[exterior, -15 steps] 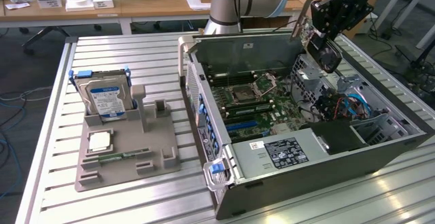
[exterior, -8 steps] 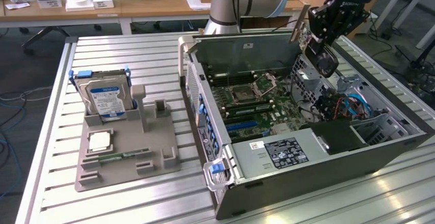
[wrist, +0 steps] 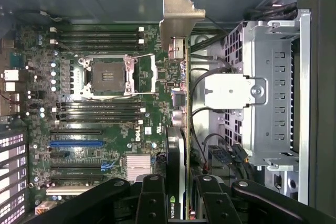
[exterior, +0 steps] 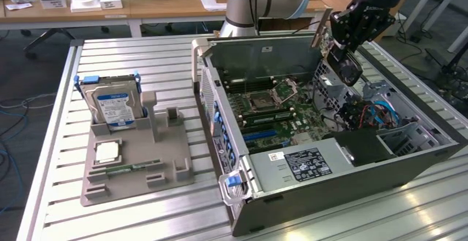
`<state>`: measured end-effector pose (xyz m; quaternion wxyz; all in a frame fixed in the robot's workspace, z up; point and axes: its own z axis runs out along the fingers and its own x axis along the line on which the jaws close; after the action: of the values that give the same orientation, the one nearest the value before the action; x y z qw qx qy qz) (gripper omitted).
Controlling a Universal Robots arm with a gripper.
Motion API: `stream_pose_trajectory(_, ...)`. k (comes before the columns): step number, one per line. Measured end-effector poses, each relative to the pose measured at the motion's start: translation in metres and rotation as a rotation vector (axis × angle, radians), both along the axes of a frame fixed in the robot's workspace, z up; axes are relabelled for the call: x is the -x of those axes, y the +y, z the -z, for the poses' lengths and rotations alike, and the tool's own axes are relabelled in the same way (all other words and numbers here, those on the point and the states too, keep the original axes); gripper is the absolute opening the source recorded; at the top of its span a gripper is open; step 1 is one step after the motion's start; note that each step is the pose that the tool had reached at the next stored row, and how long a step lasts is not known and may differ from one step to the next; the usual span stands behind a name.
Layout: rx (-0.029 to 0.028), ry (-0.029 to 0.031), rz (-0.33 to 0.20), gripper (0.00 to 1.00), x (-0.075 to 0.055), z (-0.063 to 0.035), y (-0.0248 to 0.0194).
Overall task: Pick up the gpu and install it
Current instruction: 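Insert the gpu into the slot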
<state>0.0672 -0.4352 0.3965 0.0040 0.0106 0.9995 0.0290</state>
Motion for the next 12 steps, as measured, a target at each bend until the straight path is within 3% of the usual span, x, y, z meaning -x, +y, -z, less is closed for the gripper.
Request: stream_pose_trajectory(12, -0.0001, -0.0001, -0.001, 0.27, 0.0000, 0.0000, 0.0000)
